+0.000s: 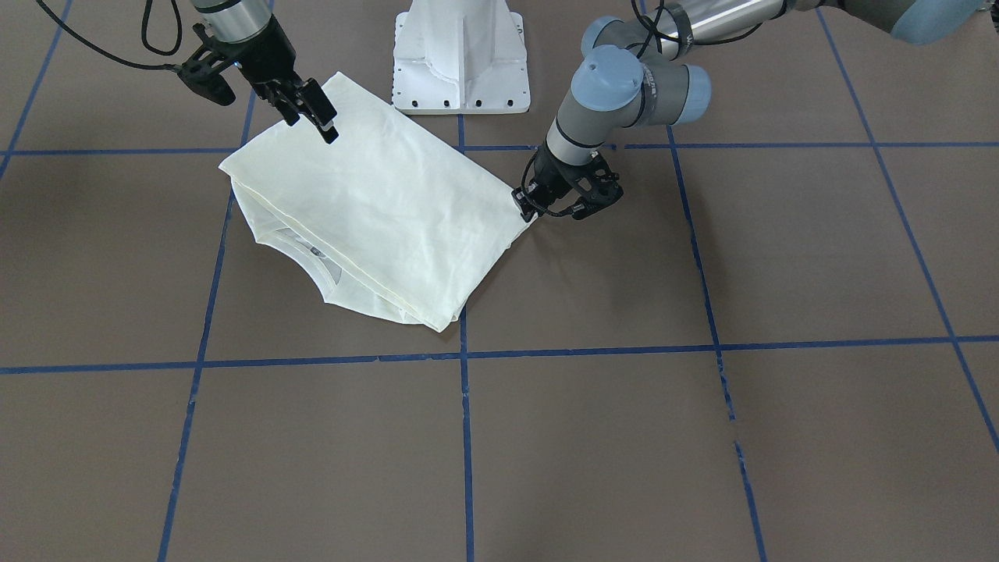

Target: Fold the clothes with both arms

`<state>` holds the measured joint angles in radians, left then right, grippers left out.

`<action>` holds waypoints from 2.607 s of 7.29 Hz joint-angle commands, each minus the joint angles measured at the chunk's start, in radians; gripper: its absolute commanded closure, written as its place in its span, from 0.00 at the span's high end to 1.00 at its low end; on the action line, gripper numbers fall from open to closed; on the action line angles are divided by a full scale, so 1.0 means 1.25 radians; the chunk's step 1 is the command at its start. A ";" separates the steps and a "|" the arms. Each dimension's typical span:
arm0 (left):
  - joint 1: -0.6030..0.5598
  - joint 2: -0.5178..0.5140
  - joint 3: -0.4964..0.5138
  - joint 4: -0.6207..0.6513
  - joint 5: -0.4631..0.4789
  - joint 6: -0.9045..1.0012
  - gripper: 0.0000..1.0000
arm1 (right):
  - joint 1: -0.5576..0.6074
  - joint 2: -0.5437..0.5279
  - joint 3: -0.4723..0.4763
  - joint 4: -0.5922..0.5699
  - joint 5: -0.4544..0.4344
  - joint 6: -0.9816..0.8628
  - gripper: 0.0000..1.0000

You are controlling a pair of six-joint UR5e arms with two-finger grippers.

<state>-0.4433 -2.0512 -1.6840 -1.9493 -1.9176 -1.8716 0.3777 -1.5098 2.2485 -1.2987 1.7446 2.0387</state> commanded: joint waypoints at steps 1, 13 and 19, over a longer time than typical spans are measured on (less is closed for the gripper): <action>-0.020 0.000 -0.006 0.022 0.000 0.015 0.00 | 0.001 0.001 -0.002 0.001 0.000 0.000 1.00; -0.334 -0.163 0.129 -0.100 -0.096 0.176 0.46 | -0.047 0.183 -0.204 -0.013 -0.071 0.052 1.00; -0.329 -0.162 0.127 -0.096 -0.093 0.176 0.47 | -0.071 0.286 -0.352 -0.013 -0.112 0.104 0.89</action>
<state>-0.8553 -2.2535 -1.5235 -2.0706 -2.0341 -1.6521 0.2929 -1.1562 1.8254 -1.3146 1.6057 2.1683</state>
